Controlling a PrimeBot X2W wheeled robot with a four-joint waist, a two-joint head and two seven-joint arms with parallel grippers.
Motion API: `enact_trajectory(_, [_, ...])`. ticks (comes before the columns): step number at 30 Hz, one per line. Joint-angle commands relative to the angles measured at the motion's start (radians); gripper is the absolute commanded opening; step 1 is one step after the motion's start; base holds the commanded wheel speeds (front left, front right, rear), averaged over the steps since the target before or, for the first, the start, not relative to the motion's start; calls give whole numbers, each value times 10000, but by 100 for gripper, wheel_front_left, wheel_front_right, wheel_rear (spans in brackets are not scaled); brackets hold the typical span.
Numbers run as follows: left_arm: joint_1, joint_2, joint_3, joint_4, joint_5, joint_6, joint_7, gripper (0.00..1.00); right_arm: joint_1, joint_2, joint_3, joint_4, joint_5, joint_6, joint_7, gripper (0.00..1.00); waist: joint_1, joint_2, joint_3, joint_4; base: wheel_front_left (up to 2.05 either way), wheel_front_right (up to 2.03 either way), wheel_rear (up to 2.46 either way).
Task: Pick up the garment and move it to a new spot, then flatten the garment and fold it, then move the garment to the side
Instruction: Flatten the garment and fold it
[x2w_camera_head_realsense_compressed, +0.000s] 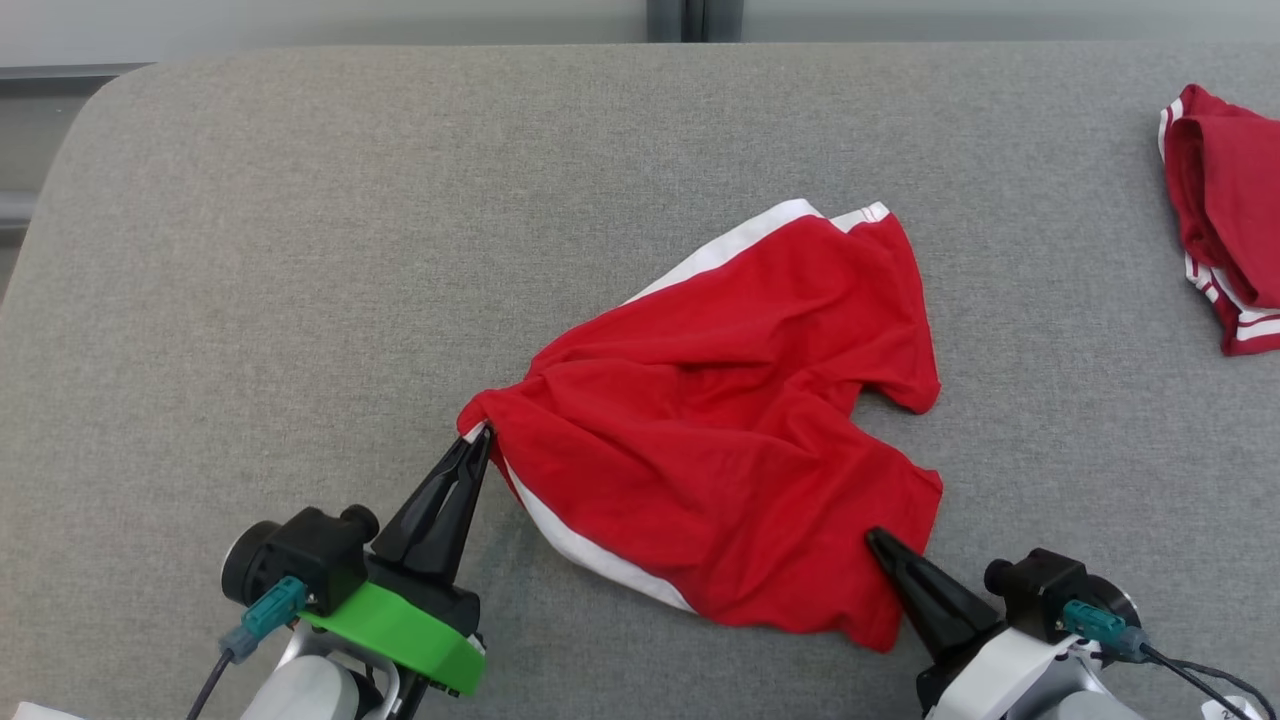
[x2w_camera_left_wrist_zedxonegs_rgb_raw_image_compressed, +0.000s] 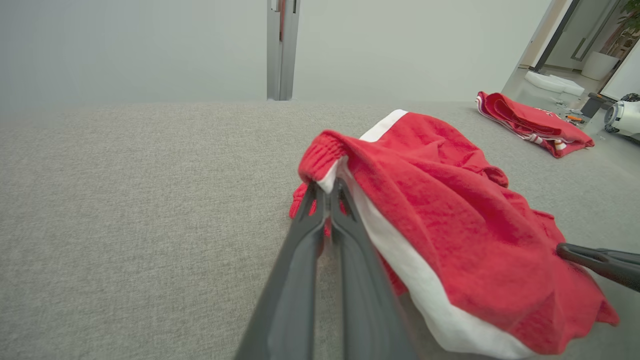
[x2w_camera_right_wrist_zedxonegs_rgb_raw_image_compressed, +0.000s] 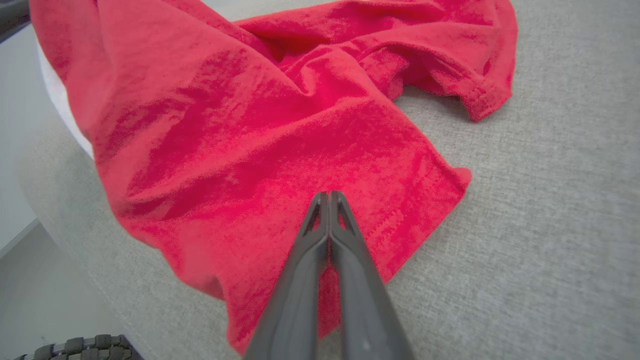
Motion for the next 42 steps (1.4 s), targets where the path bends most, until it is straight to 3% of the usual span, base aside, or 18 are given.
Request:
enact_trajectory(1, [-162,58,75,-39,151,-28,-28,0,-149,-107,-127,185,-325,-12,6,0,0,0,0,-5,0,0,0])
enact_trajectory(6, [-159,46,220,-160,257,-28,-28,0,-292,78,-886,441,-1148,-12,6,0,0,0,60,-45,0,0,0])
enact_trajectory(7, [-170,49,233,-173,278,-28,-29,0,-292,157,-1056,384,-1158,-12,6,20,0,0,83,-45,0,0,0])
enact_trajectory(8, [-185,59,236,-180,310,-28,-29,0,-296,205,-1185,358,-1150,-12,6,91,0,0,101,-43,0,0,0])
enact_trajectory(9, [-207,64,224,-190,382,-29,-29,0,-293,268,-1238,381,-1047,-12,6,100,0,0,138,-28,0,0,0])
enact_trajectory(18, [-363,84,126,-194,519,-27,-29,0,-978,291,-884,1526,-1258,-12,6,100,0,0,393,80,0,0,0])
enact_trajectory(19, [-398,95,113,-189,518,-29,-29,0,-1081,300,-731,1716,-1279,-12,8,89,0,0,419,93,0,0,0])
enact_trajectory(20, [-423,104,102,-189,520,-29,-29,0,-1166,306,-640,1866,-1278,-9,17,19,0,0,437,98,0,0,0])
enact_trajectory(21, [-443,111,101,-195,524,-27,-29,0,-1270,301,-531,1972,-1320,-9,20,0,0,0,457,98,0,0,0])
enact_trajectory(25, [-554,95,114,-423,433,-27,-29,0,-1562,315,-886,1570,-1423,-12,6,0,0,0,442,-15,0,0,0])
enact_trajectory(29, [-626,222,154,-1017,363,-27,-29,0,-1527,226,-1829,315,-1638,-12,6,0,0,0,236,-293,0,0,0])
enact_trajectory(42, [-651,1382,-1211,-3483,-774,-27,164,0,344,-1317,-4734,-3738,-2164,-12,18,0,0,0,-162,-833,0,0,0])
